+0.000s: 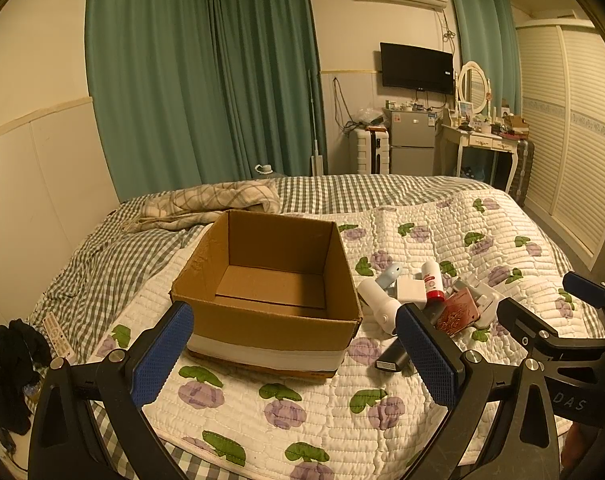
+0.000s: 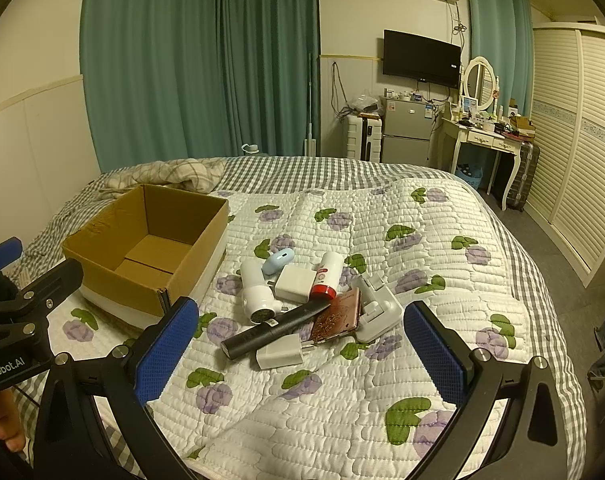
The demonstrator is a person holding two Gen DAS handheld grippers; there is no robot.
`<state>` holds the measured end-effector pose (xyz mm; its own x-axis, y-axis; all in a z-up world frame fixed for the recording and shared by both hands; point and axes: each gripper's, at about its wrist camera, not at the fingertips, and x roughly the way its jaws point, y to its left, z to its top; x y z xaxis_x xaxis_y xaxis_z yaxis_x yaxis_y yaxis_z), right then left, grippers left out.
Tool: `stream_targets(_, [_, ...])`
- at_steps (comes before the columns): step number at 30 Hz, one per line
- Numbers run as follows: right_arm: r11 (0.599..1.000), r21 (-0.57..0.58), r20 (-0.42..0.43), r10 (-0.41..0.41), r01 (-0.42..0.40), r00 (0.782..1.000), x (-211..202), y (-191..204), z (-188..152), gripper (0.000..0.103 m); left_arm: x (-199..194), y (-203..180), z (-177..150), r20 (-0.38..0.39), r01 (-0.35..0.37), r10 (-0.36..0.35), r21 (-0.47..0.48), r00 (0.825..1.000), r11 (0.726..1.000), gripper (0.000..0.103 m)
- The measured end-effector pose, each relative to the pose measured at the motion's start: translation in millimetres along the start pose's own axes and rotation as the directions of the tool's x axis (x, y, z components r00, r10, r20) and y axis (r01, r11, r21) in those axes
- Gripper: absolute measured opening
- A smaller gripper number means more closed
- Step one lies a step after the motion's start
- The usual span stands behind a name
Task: Organize rigid objects
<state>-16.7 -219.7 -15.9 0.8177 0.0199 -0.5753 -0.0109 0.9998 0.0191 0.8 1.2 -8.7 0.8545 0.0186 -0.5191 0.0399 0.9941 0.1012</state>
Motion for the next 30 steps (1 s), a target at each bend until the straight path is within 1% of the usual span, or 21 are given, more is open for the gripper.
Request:
stream_targets(12, [1.0,-0.001,0.0,-0.001,0.001,1.0,0,0,0,0.103,0,0,-1,0.0,0.0,0.0,0.001,1.0,1.0,0.103])
stream_targets(17, [1.0,-0.002,0.0,-0.002,0.002,1.0,0,0,0,0.103,0,0,-2,-0.005,0.011,-0.011,0.006,1.0,1.0,0.103])
stream_targets(21, [1.0,-0.01,-0.004,-0.015,0.015,1.0,1,0,0,0.103,0,-1,-1,-0.01,0.014,-0.014,0.014,1.0,1.0,0.103])
stream_targets(26, [0.999,-0.04,-0.012,-0.026,0.026,1.0,4,-3,6,0.103,-1,1,8,0.0,0.005,-0.005,0.03,1.0,1.0,0.103])
stream_targets(28, [0.998,-0.054,-0.007,-0.024,0.024,1.0,4,-7,12,0.103,1,6,14,-0.005,0.015,-0.015,0.036,1.0,0.999,0.103])
stream_targets(30, [0.998,-0.058,-0.003,-0.023,0.023,1.0,4,-14,18,0.103,6,15,21,-0.027,0.035,-0.034,0.032,0.999,0.999,0.103])
